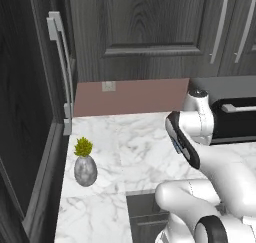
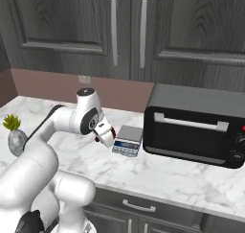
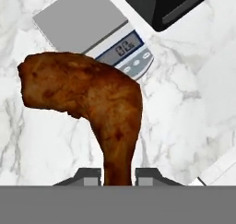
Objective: Take the chicken drumstick from the fridge and place it on the digital scale on the counter by the fridge. Wait a few seconds for a reading, then move it to the plate on the dining counter.
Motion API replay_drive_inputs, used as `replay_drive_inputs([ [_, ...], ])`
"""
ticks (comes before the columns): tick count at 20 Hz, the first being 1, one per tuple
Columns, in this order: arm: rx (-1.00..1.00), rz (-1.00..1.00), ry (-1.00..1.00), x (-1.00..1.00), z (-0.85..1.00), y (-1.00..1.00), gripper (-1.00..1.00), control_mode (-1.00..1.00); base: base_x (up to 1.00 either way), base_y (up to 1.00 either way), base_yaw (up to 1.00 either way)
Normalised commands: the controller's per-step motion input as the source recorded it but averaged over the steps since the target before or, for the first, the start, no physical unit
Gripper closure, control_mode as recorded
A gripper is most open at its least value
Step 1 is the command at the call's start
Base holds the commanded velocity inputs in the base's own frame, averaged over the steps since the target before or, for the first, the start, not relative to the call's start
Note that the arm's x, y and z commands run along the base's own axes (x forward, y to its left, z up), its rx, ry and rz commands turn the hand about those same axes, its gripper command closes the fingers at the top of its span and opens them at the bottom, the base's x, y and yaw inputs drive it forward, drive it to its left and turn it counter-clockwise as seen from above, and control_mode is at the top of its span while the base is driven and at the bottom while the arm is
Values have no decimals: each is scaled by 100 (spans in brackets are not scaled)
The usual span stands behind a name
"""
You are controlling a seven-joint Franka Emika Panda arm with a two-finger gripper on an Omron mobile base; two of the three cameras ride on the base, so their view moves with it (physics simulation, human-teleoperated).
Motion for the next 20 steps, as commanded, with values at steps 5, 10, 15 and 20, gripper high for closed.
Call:
replay_drive_inputs([
  [5, 14, -23, 0, 35, -7, -74, 100, -100, 0, 0, 0],
  [10, 9, -1, 0, 20, 5, -45, 100, -100, 0, 0, 0],
  [15, 0, 0, 0, 0, 0, -1, 100, -100, 0, 0, 0],
  [20, 0, 3, 0, -1, 0, 12, 100, -100, 0, 0, 0],
])
